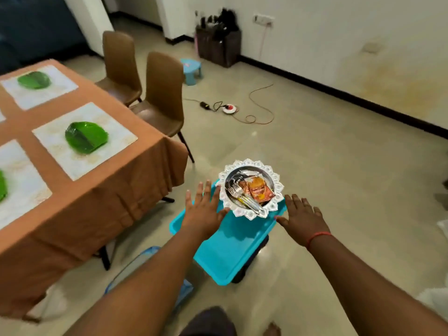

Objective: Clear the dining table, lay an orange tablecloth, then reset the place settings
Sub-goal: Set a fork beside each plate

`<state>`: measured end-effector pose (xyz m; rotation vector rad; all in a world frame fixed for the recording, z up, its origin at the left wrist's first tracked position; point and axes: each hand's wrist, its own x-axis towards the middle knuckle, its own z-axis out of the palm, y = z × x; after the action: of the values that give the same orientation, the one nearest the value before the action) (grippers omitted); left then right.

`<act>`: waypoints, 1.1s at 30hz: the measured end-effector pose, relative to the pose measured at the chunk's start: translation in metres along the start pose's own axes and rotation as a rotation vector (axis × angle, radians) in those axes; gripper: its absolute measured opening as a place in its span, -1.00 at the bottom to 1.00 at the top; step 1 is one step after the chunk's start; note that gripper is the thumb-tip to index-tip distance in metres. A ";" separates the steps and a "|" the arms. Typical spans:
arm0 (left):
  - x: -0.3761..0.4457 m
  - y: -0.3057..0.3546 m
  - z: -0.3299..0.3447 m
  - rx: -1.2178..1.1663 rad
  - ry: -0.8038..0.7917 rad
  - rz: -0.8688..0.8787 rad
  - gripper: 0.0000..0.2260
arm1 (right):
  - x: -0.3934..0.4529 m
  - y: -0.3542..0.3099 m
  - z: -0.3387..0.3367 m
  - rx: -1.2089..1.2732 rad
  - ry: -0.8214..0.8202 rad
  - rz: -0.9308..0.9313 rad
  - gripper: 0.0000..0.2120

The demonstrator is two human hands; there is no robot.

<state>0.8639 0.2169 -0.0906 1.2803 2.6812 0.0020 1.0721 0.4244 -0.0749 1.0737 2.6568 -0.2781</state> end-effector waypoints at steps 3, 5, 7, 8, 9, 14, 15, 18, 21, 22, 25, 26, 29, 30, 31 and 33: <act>0.011 -0.008 0.015 -0.025 -0.038 -0.152 -0.34 | 0.061 -0.004 0.003 -0.031 -0.106 -0.105 -0.26; 0.010 -0.012 0.025 -0.019 -0.065 -0.216 -0.32 | 0.086 -0.012 0.010 -0.032 -0.135 -0.154 -0.28; 0.018 -0.016 0.033 -0.018 -0.095 -0.289 -0.28 | 0.115 -0.023 0.016 -0.030 -0.151 -0.231 -0.31; 0.022 -0.017 0.036 -0.021 -0.112 -0.317 -0.26 | 0.129 -0.028 0.021 -0.020 -0.177 -0.254 -0.33; 0.026 -0.019 0.039 -0.021 -0.122 -0.335 -0.24 | 0.141 -0.033 0.025 -0.011 -0.202 -0.255 -0.36; 0.041 -0.024 0.055 -0.036 -0.144 -0.445 -0.27 | 0.193 -0.053 0.052 -0.035 -0.280 -0.260 -0.49; 0.040 -0.025 0.058 -0.041 -0.146 -0.466 -0.27 | 0.199 -0.056 0.057 -0.036 -0.289 -0.259 -0.53; 0.034 -0.022 0.066 -0.049 -0.180 -0.557 -0.26 | 0.220 -0.060 0.077 -0.034 -0.329 -0.272 -0.62; 0.026 -0.021 0.070 -0.079 -0.200 -0.679 -0.22 | 0.235 -0.063 0.093 -0.060 -0.368 -0.305 -0.55; 0.023 -0.020 0.071 -0.093 -0.202 -0.708 -0.21 | 0.238 -0.063 0.098 -0.077 -0.378 -0.310 -0.52; 0.008 -0.014 0.074 -0.126 -0.213 -0.814 -0.21 | 0.239 -0.060 0.110 -0.134 -0.376 -0.359 -0.54; 0.005 -0.013 0.074 -0.130 -0.222 -0.856 -0.20 | 0.239 -0.060 0.113 -0.138 -0.367 -0.378 -0.58; 0.002 -0.004 0.071 -0.149 -0.241 -0.960 -0.21 | 0.241 -0.061 0.119 -0.101 -0.395 -0.400 -0.57; 0.003 0.000 0.069 -0.156 -0.238 -0.988 -0.22 | 0.242 -0.062 0.119 -0.085 -0.417 -0.399 -0.56; 0.004 0.002 0.068 -0.161 -0.236 -1.004 -0.22 | 0.242 -0.062 0.119 -0.054 -0.448 -0.383 -0.57; 0.007 0.009 0.063 -0.164 -0.229 -1.023 -0.22 | 0.245 -0.062 0.117 0.030 -0.506 -0.354 -0.61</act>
<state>0.8769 0.2234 -0.1532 -0.2083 2.7190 -0.0493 0.8789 0.5079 -0.2567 0.4465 2.3585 -0.5741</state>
